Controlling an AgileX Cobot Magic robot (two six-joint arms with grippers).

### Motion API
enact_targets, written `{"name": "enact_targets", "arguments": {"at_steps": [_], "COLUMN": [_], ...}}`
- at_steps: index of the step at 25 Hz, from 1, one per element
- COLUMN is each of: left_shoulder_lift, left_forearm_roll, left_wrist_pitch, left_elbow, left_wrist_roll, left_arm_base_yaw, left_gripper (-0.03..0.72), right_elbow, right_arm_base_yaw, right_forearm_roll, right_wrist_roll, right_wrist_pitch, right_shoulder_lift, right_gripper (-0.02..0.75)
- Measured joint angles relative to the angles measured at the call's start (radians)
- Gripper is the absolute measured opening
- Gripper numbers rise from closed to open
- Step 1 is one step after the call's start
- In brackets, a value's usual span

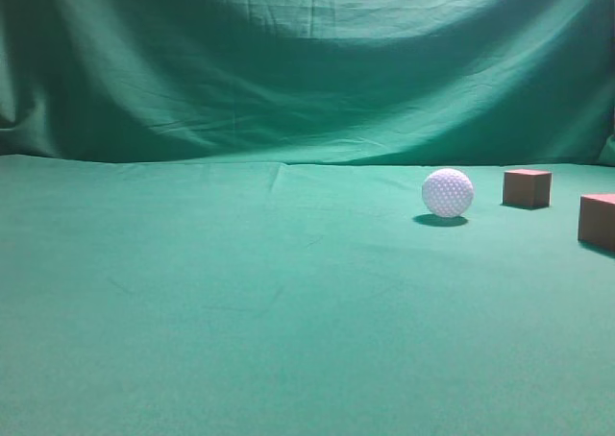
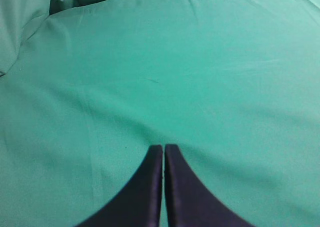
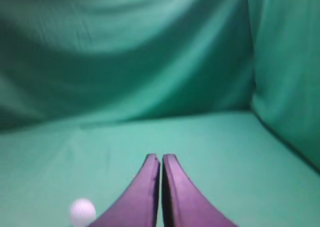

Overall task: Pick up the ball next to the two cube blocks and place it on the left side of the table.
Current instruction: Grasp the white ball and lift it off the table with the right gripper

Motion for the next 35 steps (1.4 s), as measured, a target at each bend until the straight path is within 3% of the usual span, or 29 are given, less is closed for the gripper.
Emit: {"name": "enact_targets", "arguments": {"at_steps": [2, 4, 14, 18, 24, 30, 31, 32, 35], "left_shoulder_lift": [0.000, 0.000, 0.000, 0.000, 0.000, 0.000, 0.000, 0.000, 0.000], "left_forearm_roll": [0.000, 0.000, 0.000, 0.000, 0.000, 0.000, 0.000, 0.000, 0.000], "left_wrist_pitch": [0.000, 0.000, 0.000, 0.000, 0.000, 0.000, 0.000, 0.000, 0.000], "left_elbow": [0.000, 0.000, 0.000, 0.000, 0.000, 0.000, 0.000, 0.000, 0.000], "left_wrist_roll": [0.000, 0.000, 0.000, 0.000, 0.000, 0.000, 0.000, 0.000, 0.000], "left_arm_base_yaw": [0.000, 0.000, 0.000, 0.000, 0.000, 0.000, 0.000, 0.000, 0.000], "left_gripper": [0.000, 0.000, 0.000, 0.000, 0.000, 0.000, 0.000, 0.000, 0.000], "right_elbow": [0.000, -0.020, -0.517, -0.609, -0.728, -0.900, -0.929, -0.953, -1.032], "right_arm_base_yaw": [0.000, 0.000, 0.000, 0.023, 0.176, 0.296, 0.306, 0.314, 0.316], "right_forearm_roll": [-0.028, -0.068, -0.079, -0.007, 0.129, 0.160, 0.162, 0.168, 0.181], "right_wrist_roll": [0.009, 0.019, 0.080, -0.019, -0.185, -0.215, -0.222, -0.226, -0.232], "right_wrist_pitch": [-0.175, -0.198, 0.479, 0.585, 0.682, 0.771, 0.773, 0.773, 0.773], "right_shoulder_lift": [0.000, 0.000, 0.396, 0.584, 0.860, 1.208, 1.257, 1.313, 1.464], "right_gripper": [0.000, 0.000, 0.000, 0.000, 0.000, 0.000, 0.048, 0.048, 0.251]}}
